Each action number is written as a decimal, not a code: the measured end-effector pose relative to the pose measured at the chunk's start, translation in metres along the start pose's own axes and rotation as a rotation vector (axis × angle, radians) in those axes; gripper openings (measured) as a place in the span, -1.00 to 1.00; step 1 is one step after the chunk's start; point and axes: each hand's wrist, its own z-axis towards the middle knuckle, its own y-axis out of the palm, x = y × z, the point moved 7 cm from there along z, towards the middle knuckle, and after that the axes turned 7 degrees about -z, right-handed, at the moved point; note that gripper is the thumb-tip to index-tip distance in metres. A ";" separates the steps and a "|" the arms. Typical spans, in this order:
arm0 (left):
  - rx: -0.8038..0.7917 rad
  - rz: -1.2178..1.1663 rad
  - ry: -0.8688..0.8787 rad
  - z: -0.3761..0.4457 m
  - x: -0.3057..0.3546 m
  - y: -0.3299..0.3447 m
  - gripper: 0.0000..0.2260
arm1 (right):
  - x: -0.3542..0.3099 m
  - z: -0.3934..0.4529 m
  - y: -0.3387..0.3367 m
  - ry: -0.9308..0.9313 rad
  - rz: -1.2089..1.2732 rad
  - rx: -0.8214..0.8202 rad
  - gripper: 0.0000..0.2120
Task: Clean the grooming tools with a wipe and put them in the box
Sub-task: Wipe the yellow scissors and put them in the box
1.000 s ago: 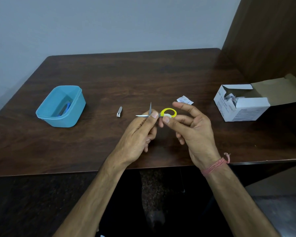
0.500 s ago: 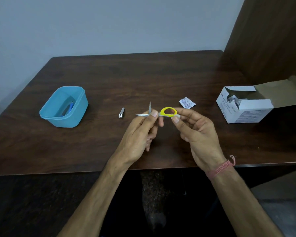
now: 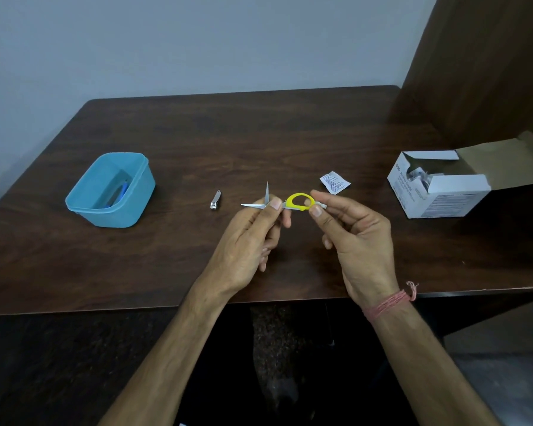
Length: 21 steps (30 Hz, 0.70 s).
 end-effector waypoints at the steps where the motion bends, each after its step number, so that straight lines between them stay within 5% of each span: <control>1: 0.002 0.003 -0.003 0.000 -0.001 0.000 -0.59 | 0.000 0.000 0.000 -0.006 -0.015 0.003 -0.77; 21: 0.049 0.028 -0.012 0.003 -0.010 -0.002 -0.57 | -0.009 -0.007 0.008 -0.038 -0.049 -0.038 -0.76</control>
